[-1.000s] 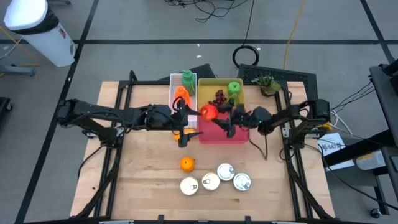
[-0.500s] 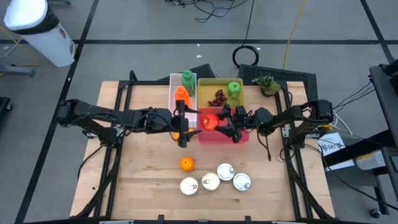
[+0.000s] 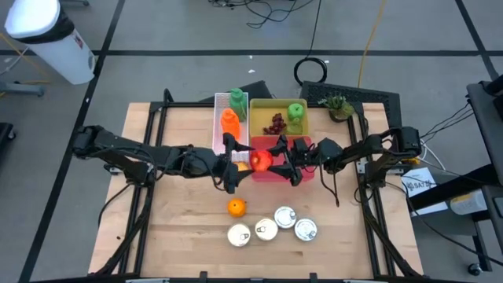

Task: Pick & Place Food Item
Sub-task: Put the red apple into the yellow bin

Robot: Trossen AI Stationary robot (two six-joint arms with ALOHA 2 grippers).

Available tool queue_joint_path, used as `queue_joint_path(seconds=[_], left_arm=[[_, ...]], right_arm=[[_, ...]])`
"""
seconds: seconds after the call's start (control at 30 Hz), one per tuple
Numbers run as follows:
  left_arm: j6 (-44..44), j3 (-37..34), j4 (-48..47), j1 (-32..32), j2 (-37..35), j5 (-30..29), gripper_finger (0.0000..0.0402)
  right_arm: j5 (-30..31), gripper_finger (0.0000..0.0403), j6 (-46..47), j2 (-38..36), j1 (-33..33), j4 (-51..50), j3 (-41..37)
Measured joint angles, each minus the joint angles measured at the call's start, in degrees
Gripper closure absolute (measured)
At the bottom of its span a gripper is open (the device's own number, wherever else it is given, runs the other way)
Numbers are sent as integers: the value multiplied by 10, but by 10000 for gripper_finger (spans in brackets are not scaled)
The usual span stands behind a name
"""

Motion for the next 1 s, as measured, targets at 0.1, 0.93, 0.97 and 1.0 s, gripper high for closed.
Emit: queue_joint_path(seconds=[0.1,0.93,0.97,1.0], left_arm=[[19,0,14,-9,0,22,38],[-44,1,1,26,33,118,77],[-49,1,-1,29,39,116,95],[-53,1,-4,32,41,114,115]], right_arm=[[0,135,-2,0,0,-7,0],[-16,135,-23,1,23,-90,38],[-15,135,-23,1,23,-93,38],[-14,135,-23,1,23,-95,37]])
